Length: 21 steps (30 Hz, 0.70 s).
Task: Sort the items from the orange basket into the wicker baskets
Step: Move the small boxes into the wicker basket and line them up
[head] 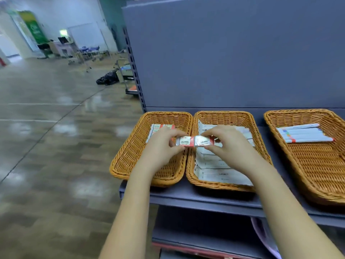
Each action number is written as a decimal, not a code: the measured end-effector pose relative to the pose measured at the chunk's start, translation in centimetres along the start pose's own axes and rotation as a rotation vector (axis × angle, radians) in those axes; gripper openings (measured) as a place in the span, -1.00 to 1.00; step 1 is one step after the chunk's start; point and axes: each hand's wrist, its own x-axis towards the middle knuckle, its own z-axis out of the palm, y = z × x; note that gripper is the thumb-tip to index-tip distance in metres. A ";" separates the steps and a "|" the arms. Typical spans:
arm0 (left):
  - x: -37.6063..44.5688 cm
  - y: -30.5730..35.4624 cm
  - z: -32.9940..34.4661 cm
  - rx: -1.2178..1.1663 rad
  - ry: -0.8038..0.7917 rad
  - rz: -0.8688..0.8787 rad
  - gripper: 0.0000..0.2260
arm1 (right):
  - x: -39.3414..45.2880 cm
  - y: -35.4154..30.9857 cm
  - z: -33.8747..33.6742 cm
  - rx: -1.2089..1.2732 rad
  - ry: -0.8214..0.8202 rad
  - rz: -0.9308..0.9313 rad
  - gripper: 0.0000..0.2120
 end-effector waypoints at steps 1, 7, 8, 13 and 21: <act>0.0 -0.8 -0.4 0.012 -0.013 0.005 -0.70 | 0.4 -0.4 0.5 -0.007 0.000 0.001 -0.75; 1.0 -3.9 -2.1 0.076 -0.070 -0.007 -0.67 | 3.5 -1.8 2.6 -0.073 -0.053 -0.004 -0.72; 1.3 -4.4 -2.3 0.089 -0.074 -0.006 -0.67 | 4.1 -1.9 2.8 -0.081 -0.058 -0.011 -0.72; 2.6 -6.3 -2.8 0.170 -0.111 -0.035 -0.68 | 6.4 -2.3 4.3 -0.113 -0.094 -0.030 -0.69; 4.4 -9.7 -2.9 0.393 -0.253 -0.058 -0.66 | 8.1 -3.3 6.5 -0.209 -0.245 0.005 -0.67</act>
